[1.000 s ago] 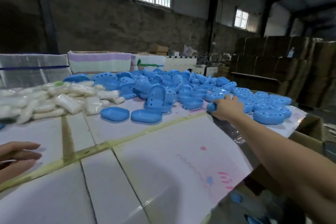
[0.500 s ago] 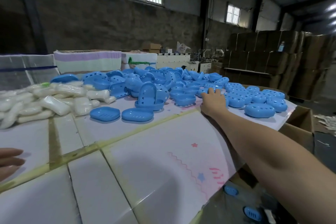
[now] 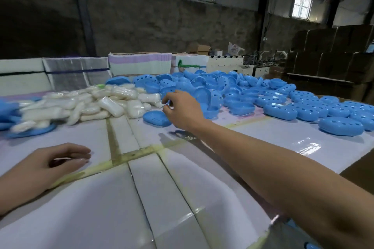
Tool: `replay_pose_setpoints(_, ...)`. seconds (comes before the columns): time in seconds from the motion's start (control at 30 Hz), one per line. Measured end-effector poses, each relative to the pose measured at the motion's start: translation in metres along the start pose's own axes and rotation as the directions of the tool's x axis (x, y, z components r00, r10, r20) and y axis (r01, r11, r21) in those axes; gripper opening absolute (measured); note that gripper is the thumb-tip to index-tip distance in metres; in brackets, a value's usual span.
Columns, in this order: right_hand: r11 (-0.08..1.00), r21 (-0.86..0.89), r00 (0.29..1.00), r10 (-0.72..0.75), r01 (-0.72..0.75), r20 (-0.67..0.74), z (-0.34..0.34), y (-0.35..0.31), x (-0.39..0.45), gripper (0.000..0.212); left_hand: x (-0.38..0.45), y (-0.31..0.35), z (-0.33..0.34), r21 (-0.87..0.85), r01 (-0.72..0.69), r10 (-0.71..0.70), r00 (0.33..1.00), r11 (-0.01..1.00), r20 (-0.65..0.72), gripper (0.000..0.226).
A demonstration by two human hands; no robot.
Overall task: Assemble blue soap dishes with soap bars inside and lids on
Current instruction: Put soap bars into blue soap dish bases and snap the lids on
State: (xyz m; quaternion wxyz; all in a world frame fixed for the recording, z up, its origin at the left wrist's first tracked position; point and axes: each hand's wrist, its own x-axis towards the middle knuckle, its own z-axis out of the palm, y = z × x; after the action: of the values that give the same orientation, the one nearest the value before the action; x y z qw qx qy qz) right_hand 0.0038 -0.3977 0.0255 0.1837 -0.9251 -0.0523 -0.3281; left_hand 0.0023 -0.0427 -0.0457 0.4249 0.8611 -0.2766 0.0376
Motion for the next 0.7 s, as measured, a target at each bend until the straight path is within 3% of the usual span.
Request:
replay_pose_setpoints(0.1, 0.995, 0.067, 0.994, -0.080, 0.074, 0.079, 0.025, -0.054, 0.002, 0.020, -0.003, 0.023, 0.000, -0.007, 0.017, -0.017, 1.000, 1.000, -0.022, 0.026)
replay_pose_setpoints(0.23, 0.981, 0.131, 0.933, -0.179, 0.144, 0.311, 0.057, -0.108, 0.000, 0.015, -0.006, 0.033, 0.004, 0.016, 0.048, -0.046, 0.995, 0.999, -0.088, 0.013)
replay_pose_setpoints(0.4, 0.964, 0.173, 0.915, -0.251, 0.204, 0.317, 0.089, -0.124, -0.019, 0.022, -0.008, 0.039, 0.002, 0.097, 0.098, -0.087, 0.990, 0.990, -0.112, 0.016)
replay_pose_setpoints(0.7, 0.883, 0.315, 0.822, -0.448, 0.347, 0.351, 0.082, -0.126, -0.024, 0.028, -0.005, 0.028, -0.008, 0.230, 0.176, -0.123, 0.966, 0.957, -0.227, 0.011)
